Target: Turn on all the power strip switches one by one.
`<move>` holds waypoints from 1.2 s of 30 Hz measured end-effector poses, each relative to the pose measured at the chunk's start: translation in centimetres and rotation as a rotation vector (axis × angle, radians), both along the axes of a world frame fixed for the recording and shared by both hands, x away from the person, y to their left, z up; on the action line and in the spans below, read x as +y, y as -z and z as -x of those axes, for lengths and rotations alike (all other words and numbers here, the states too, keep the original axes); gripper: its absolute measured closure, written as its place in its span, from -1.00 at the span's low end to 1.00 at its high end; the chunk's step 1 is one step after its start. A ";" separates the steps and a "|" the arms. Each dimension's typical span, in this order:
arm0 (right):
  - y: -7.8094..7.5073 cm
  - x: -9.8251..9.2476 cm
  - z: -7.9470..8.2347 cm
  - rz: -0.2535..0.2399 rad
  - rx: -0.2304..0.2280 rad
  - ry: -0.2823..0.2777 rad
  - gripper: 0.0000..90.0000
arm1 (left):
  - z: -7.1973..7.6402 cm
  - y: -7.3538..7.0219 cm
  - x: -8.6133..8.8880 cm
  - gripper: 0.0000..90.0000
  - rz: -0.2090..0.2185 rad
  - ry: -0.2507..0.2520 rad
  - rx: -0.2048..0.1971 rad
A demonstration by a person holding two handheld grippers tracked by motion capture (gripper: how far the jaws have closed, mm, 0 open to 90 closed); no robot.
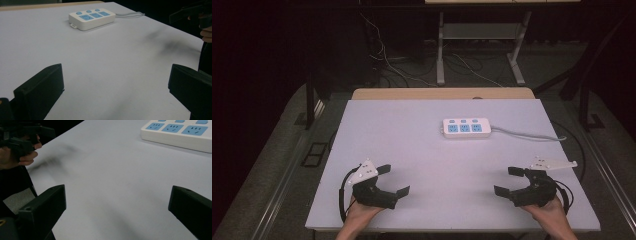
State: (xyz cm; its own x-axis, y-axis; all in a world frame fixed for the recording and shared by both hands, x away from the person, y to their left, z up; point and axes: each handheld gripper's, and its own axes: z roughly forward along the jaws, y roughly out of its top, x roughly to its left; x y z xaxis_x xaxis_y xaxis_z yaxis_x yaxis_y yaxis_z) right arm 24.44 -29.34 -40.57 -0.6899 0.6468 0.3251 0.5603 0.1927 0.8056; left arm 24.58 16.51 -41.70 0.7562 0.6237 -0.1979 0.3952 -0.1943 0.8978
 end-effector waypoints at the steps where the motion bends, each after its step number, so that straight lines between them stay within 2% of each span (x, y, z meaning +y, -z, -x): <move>1: 0.0 0.0 0.0 0.002 0.003 -0.001 -0.97 | 0.0 0.0 0.0 -1.00 0.000 -0.001 0.001; 5: 0.0 0.1 -0.2 0.002 0.011 -0.002 -0.97 | 0.1 0.0 0.0 -1.00 0.002 -0.002 0.002; 13: -0.1 0.3 -0.6 0.031 0.032 -0.011 -0.97 | 0.0 0.1 0.1 -1.00 0.002 0.002 0.010; 36: -1.2 0.1 -2.4 0.034 0.053 -0.031 -0.97 | -0.2 0.3 0.1 -1.00 0.006 -0.001 0.023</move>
